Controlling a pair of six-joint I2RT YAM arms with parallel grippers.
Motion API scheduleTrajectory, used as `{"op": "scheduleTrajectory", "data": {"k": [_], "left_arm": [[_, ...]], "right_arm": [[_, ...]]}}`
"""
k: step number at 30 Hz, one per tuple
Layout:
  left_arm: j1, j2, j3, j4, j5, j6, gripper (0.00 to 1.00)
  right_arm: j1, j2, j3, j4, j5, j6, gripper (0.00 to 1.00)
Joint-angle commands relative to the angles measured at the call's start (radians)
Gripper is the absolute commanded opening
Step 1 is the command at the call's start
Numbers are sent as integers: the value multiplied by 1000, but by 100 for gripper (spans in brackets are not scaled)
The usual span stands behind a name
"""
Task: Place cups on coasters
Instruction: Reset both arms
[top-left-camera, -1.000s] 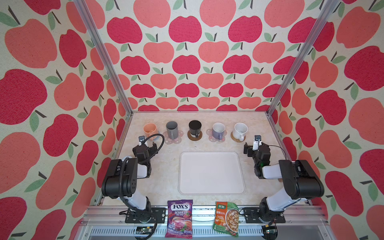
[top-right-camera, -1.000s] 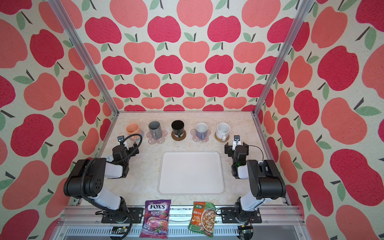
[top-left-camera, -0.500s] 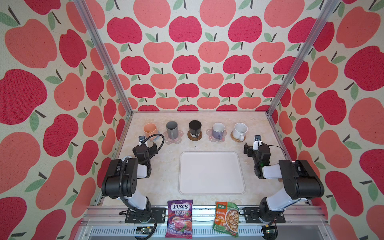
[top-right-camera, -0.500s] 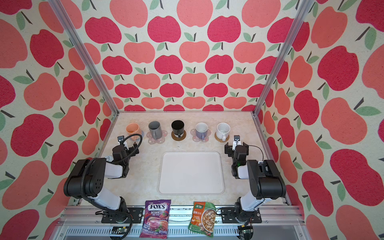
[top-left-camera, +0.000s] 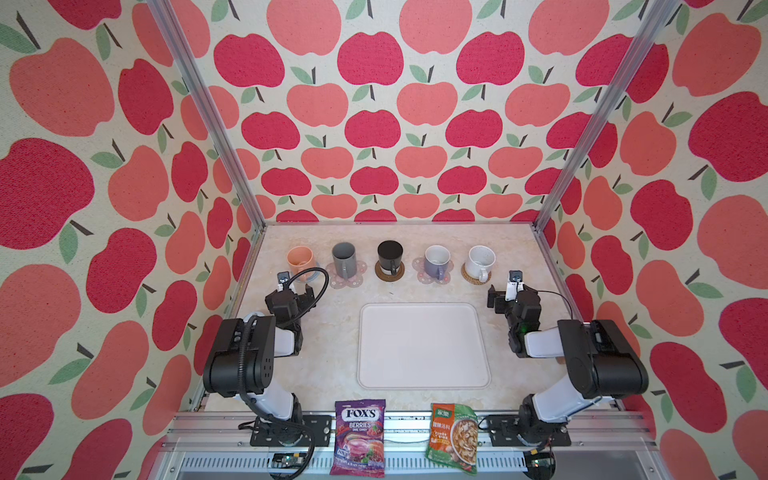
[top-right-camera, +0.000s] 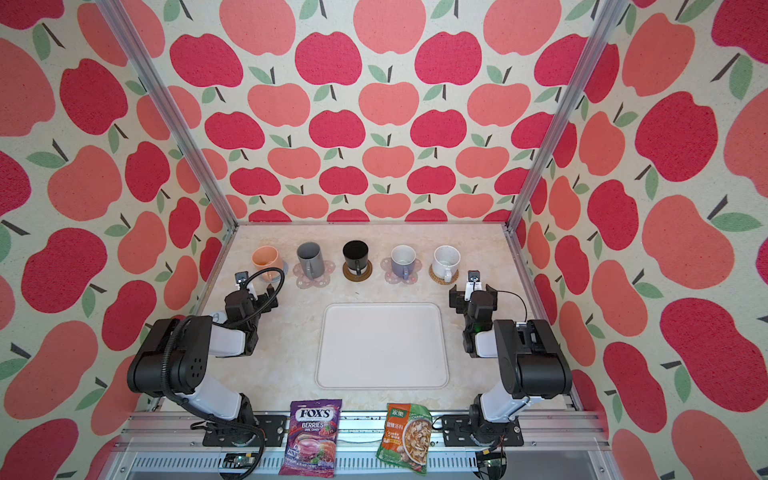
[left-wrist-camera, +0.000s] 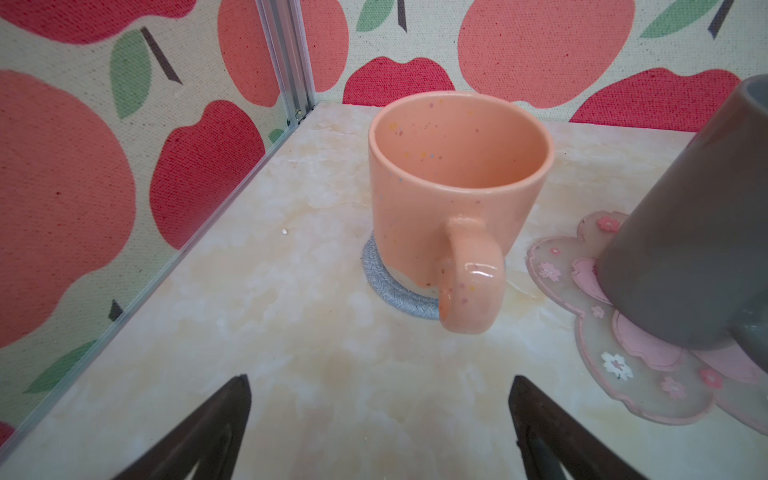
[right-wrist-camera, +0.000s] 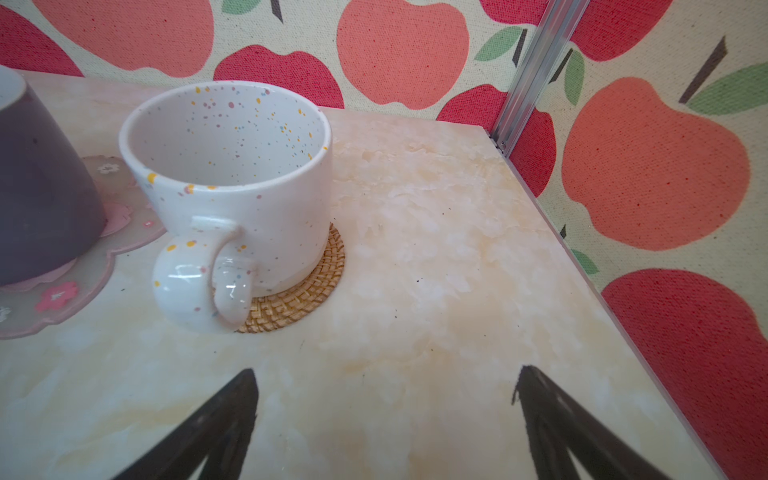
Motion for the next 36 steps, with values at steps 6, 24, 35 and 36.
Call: {"op": "scheduleTrajectory", "data": {"k": [6, 24, 35, 36], "left_arm": [[-2, -3, 9, 5, 1, -4, 99], [-2, -4, 9, 5, 1, -5, 99], [-2, -4, 8, 5, 1, -4, 99], [-2, -4, 8, 5, 1, -4, 99]], "right_arm": [[-4, 8, 15, 16, 17, 22, 99], [-5, 8, 15, 15, 17, 22, 99], [-7, 8, 15, 11, 9, 24, 99], [-7, 7, 15, 13, 10, 23, 99]]}}
